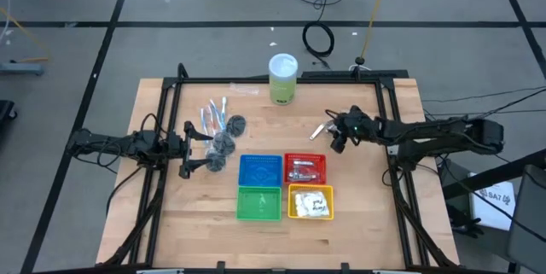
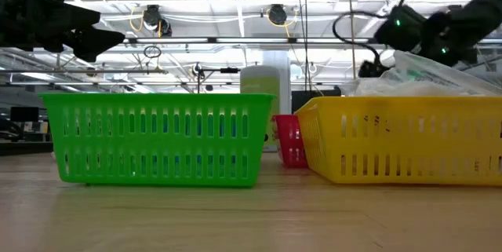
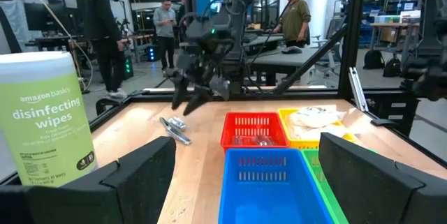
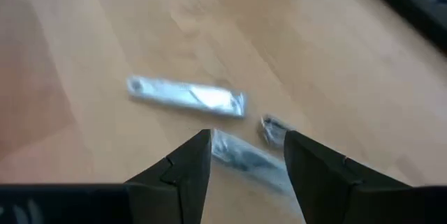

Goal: Pick & Place Travel size toiletries
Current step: Put the nail cutter into the red basket

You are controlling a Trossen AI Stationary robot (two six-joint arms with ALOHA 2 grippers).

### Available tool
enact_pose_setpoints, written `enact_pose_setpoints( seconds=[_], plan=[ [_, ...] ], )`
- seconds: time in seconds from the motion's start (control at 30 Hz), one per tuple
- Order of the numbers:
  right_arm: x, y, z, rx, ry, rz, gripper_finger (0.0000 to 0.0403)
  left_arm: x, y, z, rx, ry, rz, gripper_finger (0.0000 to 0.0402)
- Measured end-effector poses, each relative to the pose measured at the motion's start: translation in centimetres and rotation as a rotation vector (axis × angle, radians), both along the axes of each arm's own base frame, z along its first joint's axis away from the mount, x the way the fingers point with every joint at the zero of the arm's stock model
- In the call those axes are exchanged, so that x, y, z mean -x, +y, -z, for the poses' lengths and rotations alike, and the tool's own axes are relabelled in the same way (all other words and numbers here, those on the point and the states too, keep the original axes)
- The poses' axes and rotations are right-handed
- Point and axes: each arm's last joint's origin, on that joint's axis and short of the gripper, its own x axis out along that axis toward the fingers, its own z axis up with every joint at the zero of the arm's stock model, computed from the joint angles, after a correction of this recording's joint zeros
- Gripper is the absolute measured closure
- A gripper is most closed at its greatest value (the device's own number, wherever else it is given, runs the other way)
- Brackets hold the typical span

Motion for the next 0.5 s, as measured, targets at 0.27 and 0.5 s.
enact_pose_setpoints(
  seconds=[0.27,0.5],
  plan=[
    [1.9,-0.9,2.6,-0.016,-0.027,0.017,0.0236,0.0,0.0,0.0,0.000,0.000,0.000,0.0055],
    [1.9,-1.2,3.4,0.007,-0.049,-0.050,0.0243,0.0,0.0,0.0,0.000,0.000,0.000,0.0055]
  ],
)
